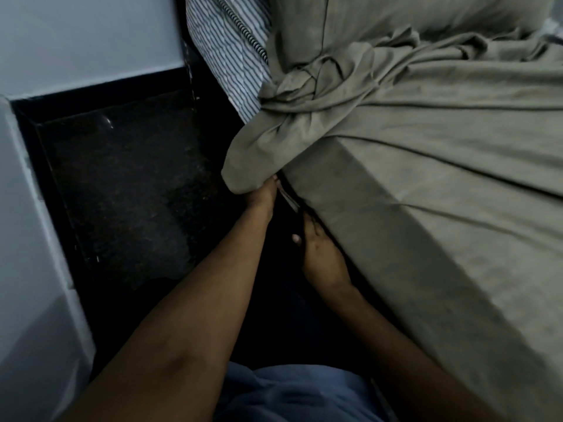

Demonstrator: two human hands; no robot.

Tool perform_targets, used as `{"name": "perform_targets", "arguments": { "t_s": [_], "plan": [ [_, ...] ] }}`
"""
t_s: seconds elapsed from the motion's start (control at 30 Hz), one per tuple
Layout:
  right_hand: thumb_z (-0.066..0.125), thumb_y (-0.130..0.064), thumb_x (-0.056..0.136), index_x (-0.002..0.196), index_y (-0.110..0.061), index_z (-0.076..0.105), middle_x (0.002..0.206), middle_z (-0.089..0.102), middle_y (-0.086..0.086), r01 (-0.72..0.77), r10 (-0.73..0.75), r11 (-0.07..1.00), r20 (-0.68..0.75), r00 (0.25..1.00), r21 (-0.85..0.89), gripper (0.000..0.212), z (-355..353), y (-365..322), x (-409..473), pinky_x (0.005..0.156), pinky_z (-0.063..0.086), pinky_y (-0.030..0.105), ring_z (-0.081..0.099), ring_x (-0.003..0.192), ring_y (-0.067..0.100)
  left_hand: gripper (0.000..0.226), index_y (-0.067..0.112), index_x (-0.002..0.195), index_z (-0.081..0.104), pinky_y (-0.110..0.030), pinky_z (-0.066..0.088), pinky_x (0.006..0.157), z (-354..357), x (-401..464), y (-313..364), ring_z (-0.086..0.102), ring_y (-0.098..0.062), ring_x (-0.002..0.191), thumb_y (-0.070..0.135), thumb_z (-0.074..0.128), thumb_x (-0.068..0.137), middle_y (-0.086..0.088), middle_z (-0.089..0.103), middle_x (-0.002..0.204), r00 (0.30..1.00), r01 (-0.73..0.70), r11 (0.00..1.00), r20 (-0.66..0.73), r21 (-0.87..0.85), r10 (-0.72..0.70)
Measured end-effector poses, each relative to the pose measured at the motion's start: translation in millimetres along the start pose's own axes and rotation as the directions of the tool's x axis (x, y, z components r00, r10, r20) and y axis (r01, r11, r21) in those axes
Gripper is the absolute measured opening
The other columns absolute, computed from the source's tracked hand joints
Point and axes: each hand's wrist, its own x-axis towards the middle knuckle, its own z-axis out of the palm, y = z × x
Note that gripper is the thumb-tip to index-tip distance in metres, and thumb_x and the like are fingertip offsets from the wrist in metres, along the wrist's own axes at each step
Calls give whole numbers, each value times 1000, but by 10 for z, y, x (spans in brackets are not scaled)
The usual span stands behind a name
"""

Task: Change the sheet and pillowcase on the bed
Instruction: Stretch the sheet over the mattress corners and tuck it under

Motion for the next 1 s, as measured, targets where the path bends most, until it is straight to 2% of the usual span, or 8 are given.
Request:
{"name": "perform_targets", "arguments": {
  "t_s": [0.17,0.23,0.33,0.43,0.63,0.73,0.87,1.0],
  "plan": [
    [52,-43,101,154,-2,29,146,48,24,-112,110,992,36,993,52,71,24,-226,202,100,46,41,53,128,36,34,15,133,59,-35,43,108,-100,-255,26,53,-22,123,25,55,100,-4,60,136,988,-156,927,52,342,147],
    [50,-44,100,154,-2,27,145,49,24,-170,167,984,49,985,52,72,58,-284,241,97,48,43,54,126,37,42,16,139,53,-39,48,103,-157,-475,-8,54,-22,121,33,56,100,-6,58,138,984,-173,872,110,459,138],
    [43,-31,100,152,-5,32,137,56,19,-199,200,980,58,978,-18,59,143,-312,260,92,50,41,60,117,34,26,5,113,63,-29,49,92,-267,-660,-78,60,-28,106,25,53,101,-15,62,119,936,-352,645,266,678,232],
    [42,-29,104,154,-12,33,145,50,12,-235,225,970,134,965,62,53,213,-308,304,102,42,40,53,128,30,34,0,126,59,-29,41,105,-236,-678,-67,53,-28,122,8,44,97,-15,52,137,799,-588,433,575,683,179],
    [45,-10,100,127,9,59,118,65,30,-268,268,959,4,963,97,36,198,-301,464,94,51,44,67,107,40,37,4,120,55,-38,27,118,-216,-423,-82,48,-29,132,32,36,105,-17,56,136,700,-713,51,703,700,126],
    [38,-12,104,138,8,49,137,55,30,-222,216,973,89,972,63,41,186,-266,490,112,38,43,55,126,39,39,5,130,51,-36,17,123,-131,-432,-67,38,-27,141,33,37,106,-17,48,146,693,-716,3,711,698,115],
    [26,-10,100,137,-1,56,136,59,21,-221,218,963,36,975,151,49,140,-257,366,109,42,27,57,126,31,46,17,141,49,-35,21,121,-280,-399,10,33,-22,145,43,30,107,-3,40,155,695,-719,45,717,693,60],
    [68,-9,78,130,1,61,124,65,26,-307,289,922,108,951,238,54,63,-44,150,103,49,44,64,114,36,45,18,138,54,-34,28,116,-404,-140,95,40,-21,138,41,28,108,-2,46,145,641,-763,-107,767,638,2]
  ]
}}
